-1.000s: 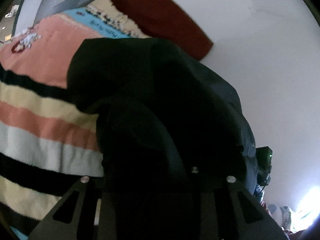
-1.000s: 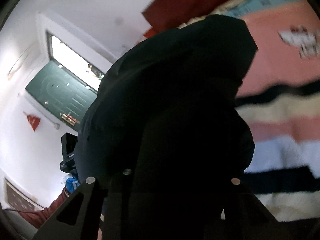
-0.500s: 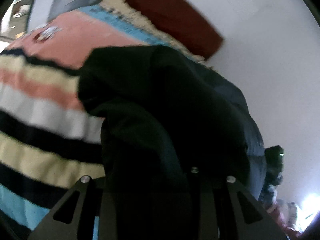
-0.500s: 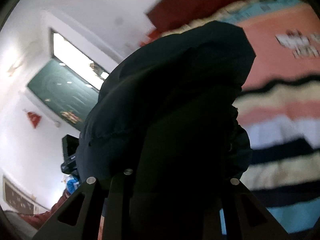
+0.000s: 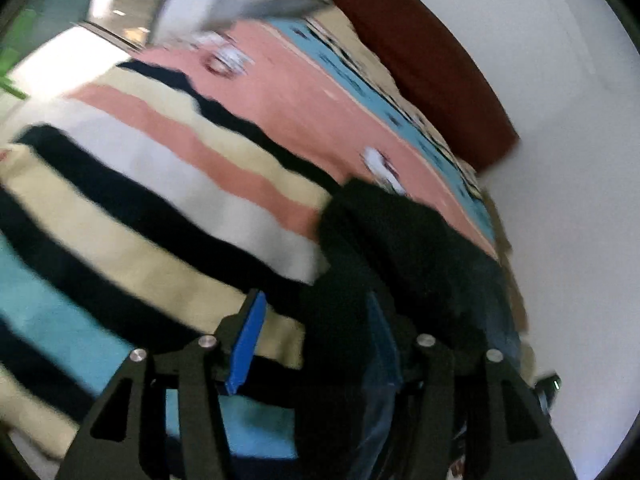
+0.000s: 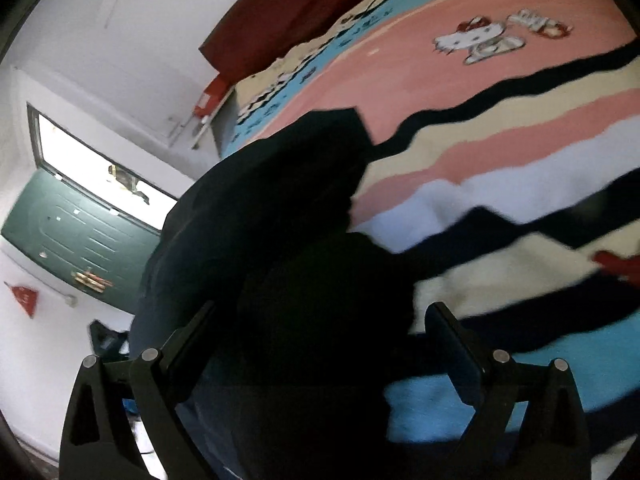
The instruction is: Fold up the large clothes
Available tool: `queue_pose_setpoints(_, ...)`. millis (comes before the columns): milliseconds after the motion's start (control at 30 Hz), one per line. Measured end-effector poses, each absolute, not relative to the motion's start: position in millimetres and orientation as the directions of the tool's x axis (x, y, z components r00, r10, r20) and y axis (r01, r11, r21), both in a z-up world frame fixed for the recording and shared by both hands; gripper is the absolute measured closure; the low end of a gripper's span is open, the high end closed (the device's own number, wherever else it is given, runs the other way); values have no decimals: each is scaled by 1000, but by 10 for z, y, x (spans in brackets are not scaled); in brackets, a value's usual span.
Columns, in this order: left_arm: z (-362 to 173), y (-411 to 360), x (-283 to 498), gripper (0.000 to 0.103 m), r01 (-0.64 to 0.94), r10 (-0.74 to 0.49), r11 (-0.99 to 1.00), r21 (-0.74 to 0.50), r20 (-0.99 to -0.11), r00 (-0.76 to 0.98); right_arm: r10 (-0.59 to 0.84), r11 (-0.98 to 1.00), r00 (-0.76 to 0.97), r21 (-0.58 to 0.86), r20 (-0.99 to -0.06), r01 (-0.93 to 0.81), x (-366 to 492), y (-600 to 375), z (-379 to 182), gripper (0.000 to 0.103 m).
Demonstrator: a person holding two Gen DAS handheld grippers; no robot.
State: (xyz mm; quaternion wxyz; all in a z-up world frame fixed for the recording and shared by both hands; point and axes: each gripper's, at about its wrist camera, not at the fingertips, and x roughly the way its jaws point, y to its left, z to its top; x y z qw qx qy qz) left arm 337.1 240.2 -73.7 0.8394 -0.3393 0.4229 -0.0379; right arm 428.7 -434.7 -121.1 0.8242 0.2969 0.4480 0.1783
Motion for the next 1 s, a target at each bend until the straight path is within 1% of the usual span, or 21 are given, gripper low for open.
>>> queue_pose_setpoints(67, -574, 2447, 3258, 52, -256, -293, 785, -564, -703, 648, 529, 791, 549, 610, -647, -44, 4229, -4356, -1098, 4)
queue_pose_setpoints(167, -330, 2261, 3147, 52, -247, -241, 827, -505, -716, 655, 514, 813, 574, 575, -637, -90, 4167, -4305, -894, 4)
queue_pose_setpoints(300, -177, 1817, 3113, 52, -195, -224, 870, -452, -717, 660, 492, 847, 601, 505, -630, -164, 4004, -4071, -661, 4)
queue_pose_setpoints(433, -264, 1212, 3174, 52, -96, -263, 904, -418, -718, 644, 499, 857, 615, 455, -611, -243, 3883, -3737, -463, 4)
queue_pose_setpoints(500, -386, 1037, 3195, 52, -78, -279, 906, -415, -727, 627, 511, 853, 606, 445, -610, -271, 3850, -3588, -484, 4)
queue_pose_setpoints(567, -560, 938, 3182, 52, -88, -282, 905, -417, -740, 611, 519, 851, 577, 443, -630, -283, 3826, -3457, -608, 4)
queue_pose_setpoints(800, -844, 1251, 2894, 52, -177, -221, 899, -400, -765, 605, 423, 905, 534, 374, -732, -203, 3698, -3577, -1021, 5)
queue_pose_setpoints(900, -772, 1325, 2711, 52, -194, -185, 910, -366, -779, 599, 317, 947, 538, 295, -781, -130, 3534, -3685, -1039, 5)
queue_pose_setpoints(1000, -613, 1295, 2474, 52, -176, -151, 932, -318, -779, 609, 267, 958, 553, 278, -789, -66, 3296, -3770, -966, 5)
